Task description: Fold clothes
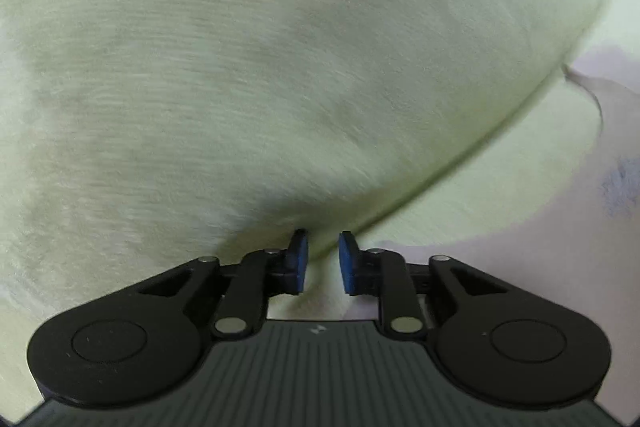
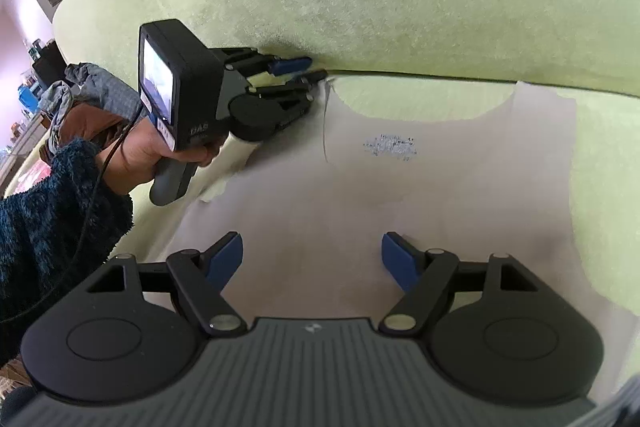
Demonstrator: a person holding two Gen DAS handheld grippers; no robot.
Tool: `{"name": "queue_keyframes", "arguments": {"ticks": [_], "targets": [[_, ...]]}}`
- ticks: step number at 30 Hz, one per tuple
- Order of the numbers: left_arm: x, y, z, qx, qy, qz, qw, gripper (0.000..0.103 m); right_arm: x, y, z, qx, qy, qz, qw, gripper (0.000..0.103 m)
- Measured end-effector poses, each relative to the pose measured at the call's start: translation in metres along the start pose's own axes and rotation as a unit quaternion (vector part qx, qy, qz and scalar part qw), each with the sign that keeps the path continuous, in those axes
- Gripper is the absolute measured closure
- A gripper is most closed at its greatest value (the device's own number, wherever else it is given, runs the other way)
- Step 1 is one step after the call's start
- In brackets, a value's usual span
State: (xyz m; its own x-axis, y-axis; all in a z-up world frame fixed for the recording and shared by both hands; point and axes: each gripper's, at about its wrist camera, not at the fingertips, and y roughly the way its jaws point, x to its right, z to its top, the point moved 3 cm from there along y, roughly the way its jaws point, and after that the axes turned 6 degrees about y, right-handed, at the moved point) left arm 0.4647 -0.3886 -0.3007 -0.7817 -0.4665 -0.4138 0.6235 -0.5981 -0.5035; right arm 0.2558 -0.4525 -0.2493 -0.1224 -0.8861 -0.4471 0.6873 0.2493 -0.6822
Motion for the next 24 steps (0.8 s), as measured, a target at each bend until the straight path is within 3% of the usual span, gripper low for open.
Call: {"name": "queue_keyframes", "arguments": {"ticks": [2, 4, 5, 6, 8, 10, 13, 15, 16, 18, 24], "targets": [[-0.018, -0.026, 0.000, 0.020, -0.039, -0.011, 0.9990, 0.074, -0.002, -0.005, 0.002, 0.013, -0.016, 0.002, 1.000, 0.029], [-0.030, -0.048, -0.005, 0.004, -0.065, -0.003, 0.9979, 0.063, -0.001, -0.005, 0.010, 0.024, -0.012, 0.011, 1.000, 0.029], [-0.035, -0.060, -0.009, -0.015, -0.081, -0.001, 0.9966, 0.061, 0.000, -0.005, 0.014, 0.030, -0.009, 0.016, 0.999, 0.042], [-0.030, -0.071, -0.013, -0.033, -0.090, -0.012, 0.9954, 0.061, 0.000, -0.005, 0.018, 0.033, -0.009, 0.022, 0.999, 0.064], [-0.019, -0.092, -0.020, -0.069, -0.107, -0.035, 0.9912, 0.061, 0.002, 0.008, 0.037, 0.038, -0.012, 0.038, 0.998, 0.075], [0.007, -0.111, -0.028, -0.096, -0.117, -0.077, 0.9854, 0.061, 0.004, 0.031, 0.062, 0.032, -0.007, 0.053, 0.998, 0.075], [0.038, -0.130, -0.036, -0.090, -0.108, -0.091, 0.9858, 0.057, 0.011, 0.056, 0.088, 0.021, 0.013, 0.070, 0.997, 0.075], [0.039, -0.134, -0.038, -0.087, -0.125, -0.091, 0.9842, 0.057, 0.020, 0.077, 0.105, 0.005, 0.043, 0.081, 0.996, 0.075], [0.036, -0.132, -0.043, -0.087, -0.167, -0.097, 0.9773, 0.057, 0.029, 0.090, 0.113, -0.002, 0.071, 0.076, 0.995, 0.075], [0.040, -0.116, -0.031, -0.100, -0.200, -0.107, 0.9689, 0.057, 0.038, 0.102, 0.119, -0.018, 0.098, 0.078, 0.992, 0.075], [0.044, -0.117, -0.028, -0.099, -0.214, -0.101, 0.9665, 0.057, 0.054, 0.126, 0.123, -0.039, 0.155, 0.093, 0.983, 0.077]]}}
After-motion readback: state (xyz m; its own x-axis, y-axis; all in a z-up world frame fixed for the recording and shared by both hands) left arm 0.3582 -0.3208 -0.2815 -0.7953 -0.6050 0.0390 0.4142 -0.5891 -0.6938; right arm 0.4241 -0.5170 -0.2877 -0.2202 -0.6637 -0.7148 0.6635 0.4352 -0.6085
